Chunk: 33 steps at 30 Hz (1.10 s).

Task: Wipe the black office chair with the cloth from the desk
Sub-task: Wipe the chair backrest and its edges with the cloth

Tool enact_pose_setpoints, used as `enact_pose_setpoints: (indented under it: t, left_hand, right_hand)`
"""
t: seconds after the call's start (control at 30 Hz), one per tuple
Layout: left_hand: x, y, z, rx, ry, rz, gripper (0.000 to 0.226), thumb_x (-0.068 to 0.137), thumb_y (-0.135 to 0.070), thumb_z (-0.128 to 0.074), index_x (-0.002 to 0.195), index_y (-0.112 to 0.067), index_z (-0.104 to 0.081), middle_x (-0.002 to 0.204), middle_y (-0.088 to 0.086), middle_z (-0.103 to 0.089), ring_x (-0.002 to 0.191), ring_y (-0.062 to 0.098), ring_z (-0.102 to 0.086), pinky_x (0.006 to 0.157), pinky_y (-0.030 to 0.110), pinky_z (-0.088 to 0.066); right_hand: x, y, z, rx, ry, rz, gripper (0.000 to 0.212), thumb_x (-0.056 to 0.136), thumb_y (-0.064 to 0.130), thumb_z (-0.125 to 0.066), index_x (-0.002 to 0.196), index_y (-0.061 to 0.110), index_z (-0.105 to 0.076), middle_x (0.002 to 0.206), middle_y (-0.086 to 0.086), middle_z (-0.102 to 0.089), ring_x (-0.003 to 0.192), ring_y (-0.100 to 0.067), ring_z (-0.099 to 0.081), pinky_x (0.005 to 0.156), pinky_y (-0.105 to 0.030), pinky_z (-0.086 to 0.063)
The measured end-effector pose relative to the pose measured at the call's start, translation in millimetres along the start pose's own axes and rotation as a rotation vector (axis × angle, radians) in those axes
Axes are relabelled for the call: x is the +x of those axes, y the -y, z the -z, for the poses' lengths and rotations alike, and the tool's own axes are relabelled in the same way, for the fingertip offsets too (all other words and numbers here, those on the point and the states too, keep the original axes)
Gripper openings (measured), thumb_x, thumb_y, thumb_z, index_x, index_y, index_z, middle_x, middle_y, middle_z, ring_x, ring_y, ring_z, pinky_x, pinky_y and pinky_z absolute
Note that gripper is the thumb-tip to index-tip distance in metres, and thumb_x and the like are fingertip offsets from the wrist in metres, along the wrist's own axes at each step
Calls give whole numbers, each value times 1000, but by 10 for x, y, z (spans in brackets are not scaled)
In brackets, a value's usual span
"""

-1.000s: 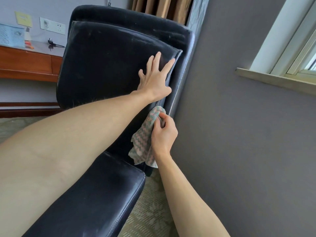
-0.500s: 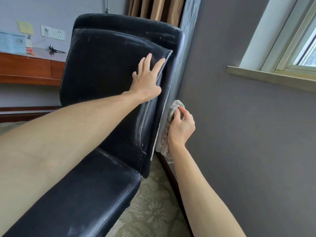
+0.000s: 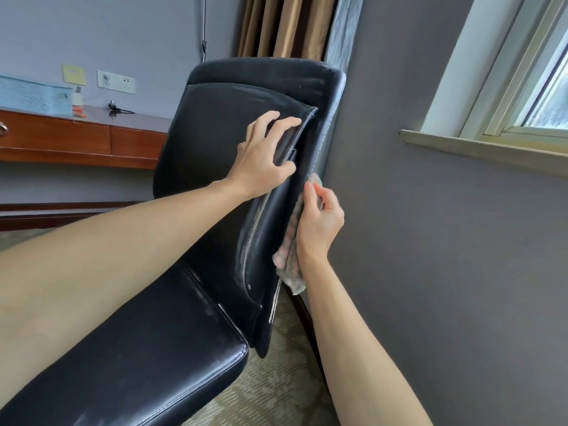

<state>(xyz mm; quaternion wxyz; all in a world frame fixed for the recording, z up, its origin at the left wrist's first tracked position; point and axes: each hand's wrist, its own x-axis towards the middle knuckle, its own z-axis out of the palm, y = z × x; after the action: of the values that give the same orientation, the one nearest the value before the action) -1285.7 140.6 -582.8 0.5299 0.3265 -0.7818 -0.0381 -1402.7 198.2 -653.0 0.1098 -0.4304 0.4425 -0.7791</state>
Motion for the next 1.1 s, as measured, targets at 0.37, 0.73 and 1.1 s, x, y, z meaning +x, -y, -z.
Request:
enact_pose_setpoints:
  t: [0.37,0.73,1.1]
  left_hand:
    - [204,-270,29,-48,62,-24,77,66,-19,-55,137,-39,-35,154,-6,-20,144,16,-16,112,62,0]
    - [290,-347,48,-132,76,-9,73,57,-2,-53,120,-37,-41,130,-11,-29,127,14,-34,111,66,-7]
    - [342,-264,50,-132,124,-58,72,52,-15,-56,120,-38,-43,128,-10,-30,122,17,-42,108,50,-31]
  right_hand:
    - [162,420,3,117,-20,83,15,91,15,-62,99,19,-73,101,9,-73,100,-2,-65,93,-25,-51]
    - [690,830,-166,165,-35,161,17,86,9,-66,98,18,-72,103,9,-72,102,0,-64,98,-31,-50]
    - [348,371,73,121,74,102,22,85,13,-69,67,18,-57,67,15,-56,70,-1,-52,73,-25,-45]
